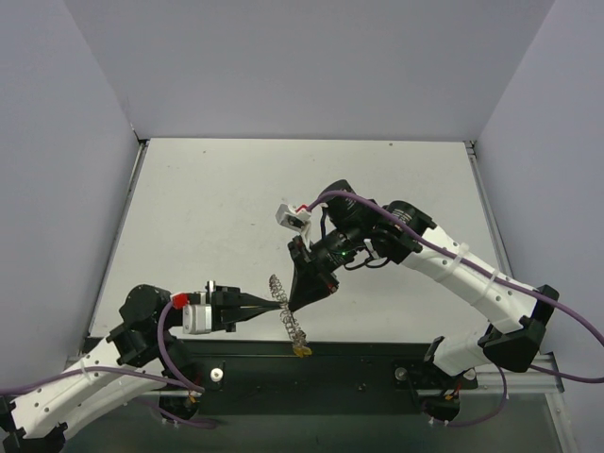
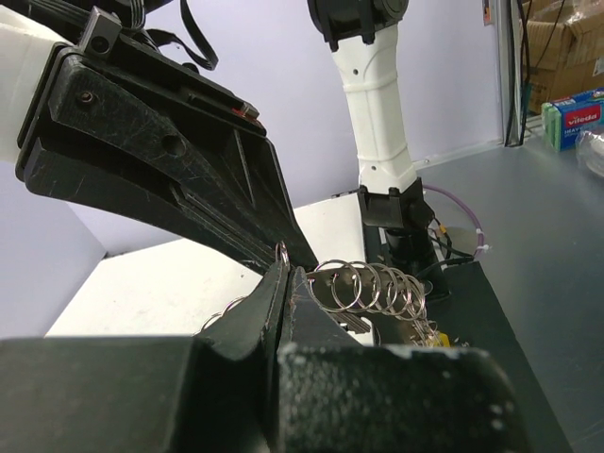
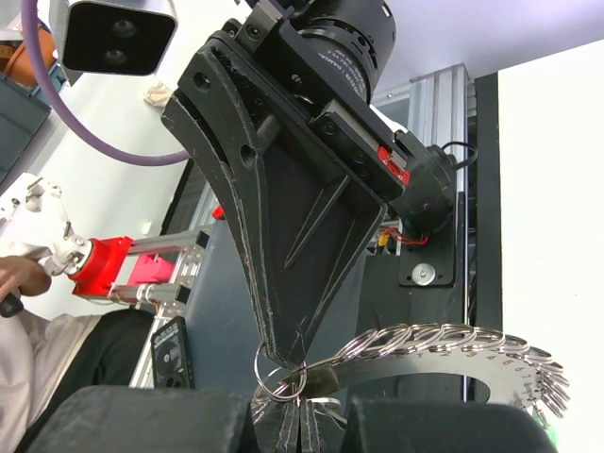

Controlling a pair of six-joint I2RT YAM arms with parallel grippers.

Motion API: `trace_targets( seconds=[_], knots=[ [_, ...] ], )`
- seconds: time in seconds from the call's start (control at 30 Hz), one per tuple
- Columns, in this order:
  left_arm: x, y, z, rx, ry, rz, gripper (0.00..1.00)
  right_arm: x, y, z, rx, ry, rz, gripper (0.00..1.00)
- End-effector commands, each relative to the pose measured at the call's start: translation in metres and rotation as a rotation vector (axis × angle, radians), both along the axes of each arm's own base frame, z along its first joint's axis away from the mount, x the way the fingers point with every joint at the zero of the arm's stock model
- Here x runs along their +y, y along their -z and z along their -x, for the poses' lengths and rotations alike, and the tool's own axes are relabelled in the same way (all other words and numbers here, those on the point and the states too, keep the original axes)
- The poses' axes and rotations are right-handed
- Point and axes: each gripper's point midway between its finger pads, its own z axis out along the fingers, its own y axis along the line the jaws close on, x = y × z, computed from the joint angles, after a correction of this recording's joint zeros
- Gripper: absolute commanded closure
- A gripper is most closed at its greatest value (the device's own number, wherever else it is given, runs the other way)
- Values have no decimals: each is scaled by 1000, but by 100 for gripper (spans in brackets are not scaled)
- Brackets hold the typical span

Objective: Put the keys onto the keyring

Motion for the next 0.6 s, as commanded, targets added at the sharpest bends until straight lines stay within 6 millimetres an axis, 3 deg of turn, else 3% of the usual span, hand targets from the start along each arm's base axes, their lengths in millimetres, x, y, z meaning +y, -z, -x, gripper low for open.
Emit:
trace_targets(
  seconds=[0.0,0.13,0.23,0.33,0.37,0.47,0.57],
  knots=[
    [9,-46,13,-102,40,190,100,0,-4,-1,-40,-15,-39,100],
    [8,-43,10,-84,33,232,100,-2,-9,1,-53,-20,-56,100],
    [10,-46,8,-79,26,273,100,-7,-15,2,-85,-15,-78,91],
    [10,-44,6,-73,16,288,100,-12,-20,3,-126,-4,-99,74],
    [10,-43,5,-70,10,289,100,-16,-24,5,-143,-2,-113,61],
    [12,-46,3,-70,-4,306,100,-23,-29,8,-202,-5,-150,40],
    [12,-45,0,-73,-16,323,100,-31,-36,7,-270,2,-188,30]
  ],
)
